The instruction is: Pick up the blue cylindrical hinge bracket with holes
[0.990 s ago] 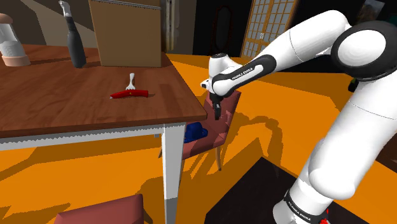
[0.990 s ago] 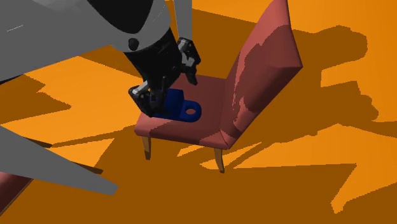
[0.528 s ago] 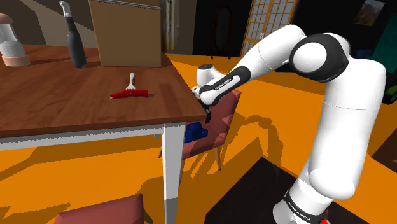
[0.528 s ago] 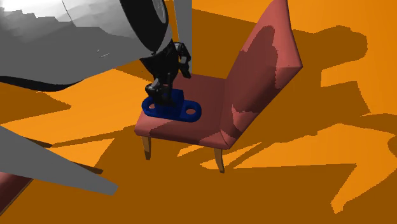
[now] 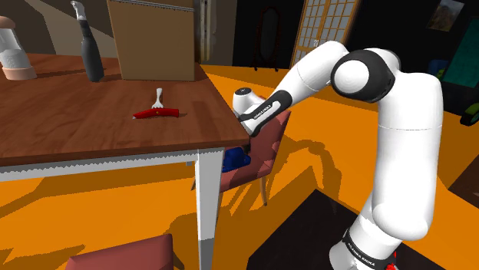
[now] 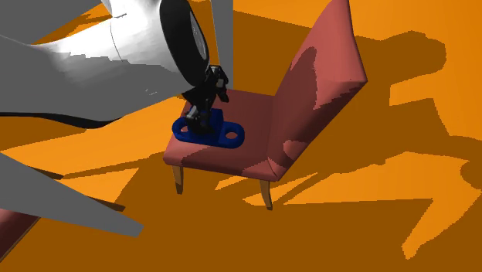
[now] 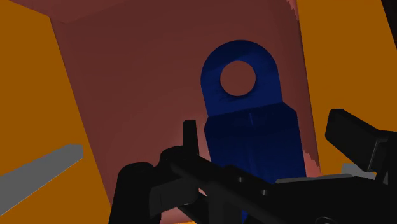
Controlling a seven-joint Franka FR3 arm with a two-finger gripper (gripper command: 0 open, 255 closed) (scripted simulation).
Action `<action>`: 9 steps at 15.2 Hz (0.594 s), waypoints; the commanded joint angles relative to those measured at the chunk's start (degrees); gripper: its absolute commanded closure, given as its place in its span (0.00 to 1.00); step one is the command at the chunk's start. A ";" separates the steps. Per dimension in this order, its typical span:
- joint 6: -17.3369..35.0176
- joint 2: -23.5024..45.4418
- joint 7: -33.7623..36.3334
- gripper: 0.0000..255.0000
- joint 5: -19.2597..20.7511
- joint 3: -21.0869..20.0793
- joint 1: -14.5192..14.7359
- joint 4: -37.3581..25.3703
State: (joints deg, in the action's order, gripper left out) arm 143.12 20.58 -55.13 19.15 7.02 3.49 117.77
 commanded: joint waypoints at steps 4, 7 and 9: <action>1.57 1.64 0.60 1.00 0.33 0.12 0.07 -0.05; 1.51 1.51 0.60 1.00 0.33 0.12 0.08 0.03; 1.48 1.50 0.55 1.00 0.31 0.12 0.05 0.00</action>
State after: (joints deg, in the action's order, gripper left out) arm 144.63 22.00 -54.57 19.48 7.17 3.54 117.71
